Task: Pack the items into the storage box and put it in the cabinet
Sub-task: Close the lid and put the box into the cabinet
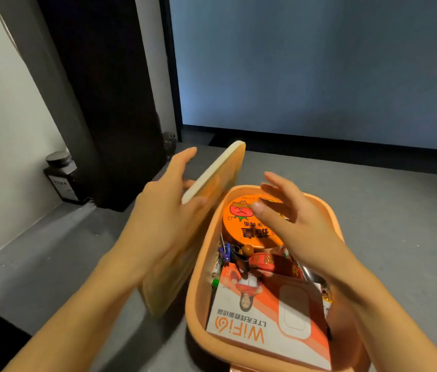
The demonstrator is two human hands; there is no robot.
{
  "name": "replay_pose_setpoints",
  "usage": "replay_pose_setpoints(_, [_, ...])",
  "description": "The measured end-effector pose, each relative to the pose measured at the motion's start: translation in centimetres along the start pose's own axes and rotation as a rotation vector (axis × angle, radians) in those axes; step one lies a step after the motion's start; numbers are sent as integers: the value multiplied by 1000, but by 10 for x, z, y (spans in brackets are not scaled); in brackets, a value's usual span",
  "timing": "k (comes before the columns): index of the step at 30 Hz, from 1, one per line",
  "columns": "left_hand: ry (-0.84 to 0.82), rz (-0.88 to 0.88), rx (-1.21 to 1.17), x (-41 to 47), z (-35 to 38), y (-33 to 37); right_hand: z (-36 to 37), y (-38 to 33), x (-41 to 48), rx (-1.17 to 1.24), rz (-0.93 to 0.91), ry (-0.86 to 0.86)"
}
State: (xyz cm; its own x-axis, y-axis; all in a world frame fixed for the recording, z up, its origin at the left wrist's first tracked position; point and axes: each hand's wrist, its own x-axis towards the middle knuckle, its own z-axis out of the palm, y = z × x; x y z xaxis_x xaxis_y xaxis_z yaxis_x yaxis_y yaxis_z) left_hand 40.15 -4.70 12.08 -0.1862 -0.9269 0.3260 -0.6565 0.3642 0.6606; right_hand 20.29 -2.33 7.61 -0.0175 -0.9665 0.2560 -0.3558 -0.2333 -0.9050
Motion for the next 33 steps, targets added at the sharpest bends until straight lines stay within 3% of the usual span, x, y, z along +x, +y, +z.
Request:
replay_pose_setpoints(6, [-3,142,144,-45,38,38,-18,-8,-4,120,34,174])
replay_pose_setpoints(10, [-239,179,180,-60,78,53,-22,4,-9,147,137,227])
replay_pose_setpoints(14, [-530,63,-96,-51,78,43,-29,26,-15,194,231,283])
replay_pose_setpoints(16, [-595,58,-244,-39,67,31,-31,35,-16,254,235,263])
replay_pose_setpoints(19, [-406,71,-102,-13,54,-3,-33,42,-15,214,214,254])
replay_pose_setpoints(21, [-313,-89,207,1,50,-24,-37,44,-15,151,211,258])
replay_pose_setpoints(22, [-347,-178,305,3,49,-31,-40,44,-16,123,211,263])
replay_pose_setpoints(26, [-440,-222,173,-7,65,-37,-48,47,-25,-118,240,262])
replay_pose_setpoints(33, [-378,-175,389,-30,93,-17,-47,54,-34,-449,292,109])
